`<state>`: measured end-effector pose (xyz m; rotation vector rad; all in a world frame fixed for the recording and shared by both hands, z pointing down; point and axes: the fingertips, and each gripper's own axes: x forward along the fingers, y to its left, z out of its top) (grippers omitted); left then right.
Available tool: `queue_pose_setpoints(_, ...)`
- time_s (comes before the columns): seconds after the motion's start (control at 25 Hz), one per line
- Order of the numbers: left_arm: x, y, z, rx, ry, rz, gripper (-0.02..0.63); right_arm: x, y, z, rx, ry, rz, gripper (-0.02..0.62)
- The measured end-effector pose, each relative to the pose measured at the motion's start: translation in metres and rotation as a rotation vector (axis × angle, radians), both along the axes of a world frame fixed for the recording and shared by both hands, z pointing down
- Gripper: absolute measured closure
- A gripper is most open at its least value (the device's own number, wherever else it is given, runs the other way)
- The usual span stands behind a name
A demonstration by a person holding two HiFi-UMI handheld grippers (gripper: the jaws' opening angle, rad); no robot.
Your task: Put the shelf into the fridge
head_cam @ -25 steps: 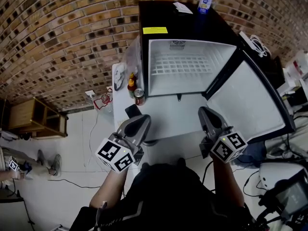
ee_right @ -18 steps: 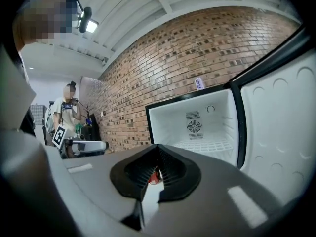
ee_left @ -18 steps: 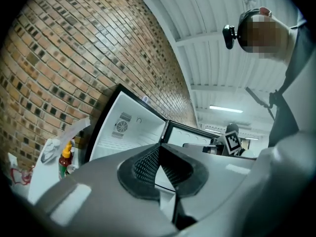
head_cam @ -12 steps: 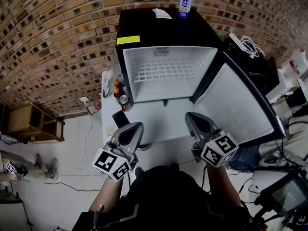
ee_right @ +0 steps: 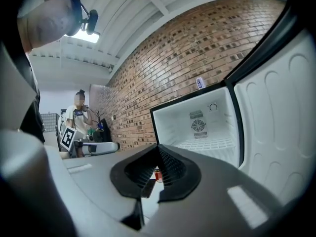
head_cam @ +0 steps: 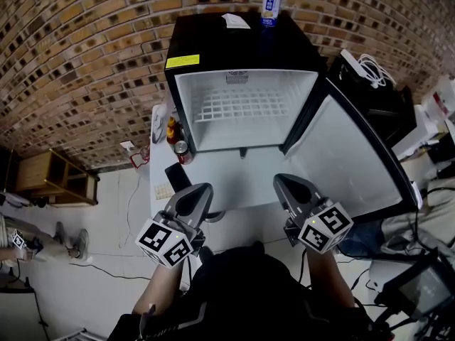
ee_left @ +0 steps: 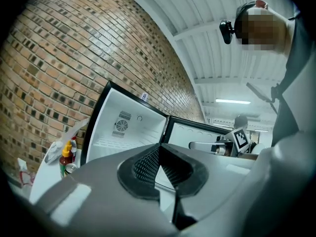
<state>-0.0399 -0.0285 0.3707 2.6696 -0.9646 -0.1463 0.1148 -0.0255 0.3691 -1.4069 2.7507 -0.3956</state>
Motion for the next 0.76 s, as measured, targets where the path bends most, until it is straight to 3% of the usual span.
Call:
queue_pose_setpoints(0.44,0.006,0.000,-0.001,-0.017,-0.003,0.001,0.603,0.009,0.005,-0.003,0.015,-0.016,0.014,0.589)
queue_pose_setpoints(0.6,0.012,0.003,-0.004,0.016,-0.050,0.012,0.603,0.011,0.006,-0.001,0.011,-0.020,0.021,0.589)
queue_pose_setpoints(0.76,0.017,0.004,-0.005,0.002,-0.022,0.043,0.603,0.013,0.009,-0.001,0.007,-0.022,0.026,0.589)
